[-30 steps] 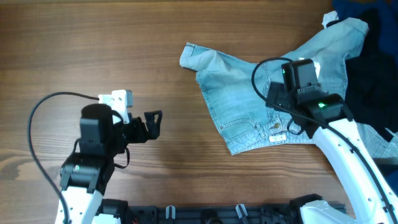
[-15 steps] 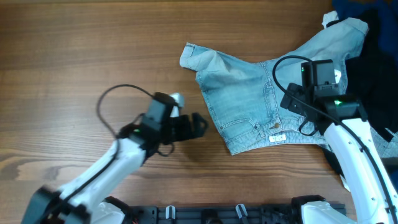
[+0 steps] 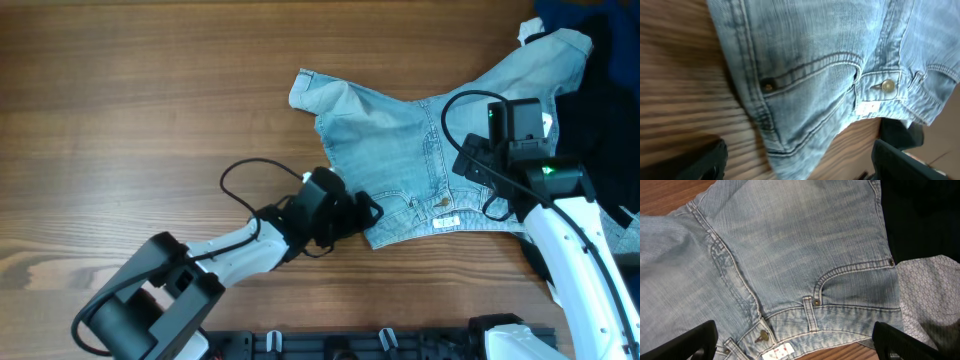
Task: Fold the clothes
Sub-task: 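Reach the left gripper to the shorts' waistband and grasp it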
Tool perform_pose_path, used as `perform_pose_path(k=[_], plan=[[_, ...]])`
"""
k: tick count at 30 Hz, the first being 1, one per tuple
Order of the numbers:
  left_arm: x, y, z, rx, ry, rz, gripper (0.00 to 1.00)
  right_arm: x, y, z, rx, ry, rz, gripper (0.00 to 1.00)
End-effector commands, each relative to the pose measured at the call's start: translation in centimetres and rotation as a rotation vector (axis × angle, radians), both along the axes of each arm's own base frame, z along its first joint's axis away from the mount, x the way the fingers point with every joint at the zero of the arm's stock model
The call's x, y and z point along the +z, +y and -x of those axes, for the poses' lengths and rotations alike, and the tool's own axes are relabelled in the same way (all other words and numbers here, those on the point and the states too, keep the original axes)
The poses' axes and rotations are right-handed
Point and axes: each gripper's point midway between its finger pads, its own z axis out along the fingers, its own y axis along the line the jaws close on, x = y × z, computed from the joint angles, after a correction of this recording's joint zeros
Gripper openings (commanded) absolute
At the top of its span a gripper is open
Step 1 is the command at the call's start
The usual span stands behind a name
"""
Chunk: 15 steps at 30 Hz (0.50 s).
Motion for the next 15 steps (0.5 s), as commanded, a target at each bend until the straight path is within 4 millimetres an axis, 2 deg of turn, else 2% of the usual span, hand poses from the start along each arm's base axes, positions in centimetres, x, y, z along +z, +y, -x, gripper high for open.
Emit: perform_pose_path(k=[1,7,9,15], plan=[[-2.3,-0.1,0.8,0.094,0.088,-0.046,0.91,1.1,0.0,0.1,-0.018,-0.038,-0.016,1.0],[-1.8,-2.4,1.7,0.06,0.041,-0.001,0.8,1.2,0.0,0.1,-0.018,-0.039,-0.016,1.0],[-1.9,-2.5,1.8,0.065,0.024,-0.015,0.65,1.1,-0.1,0.2,-0.018,-0.035,-0.016,1.0],[-1.9,-2.6,1.8,0.069,0.011,-0.025,0.31,1.1,-0.1,0.3,-0.018,-0.031,-0.015,1.0]])
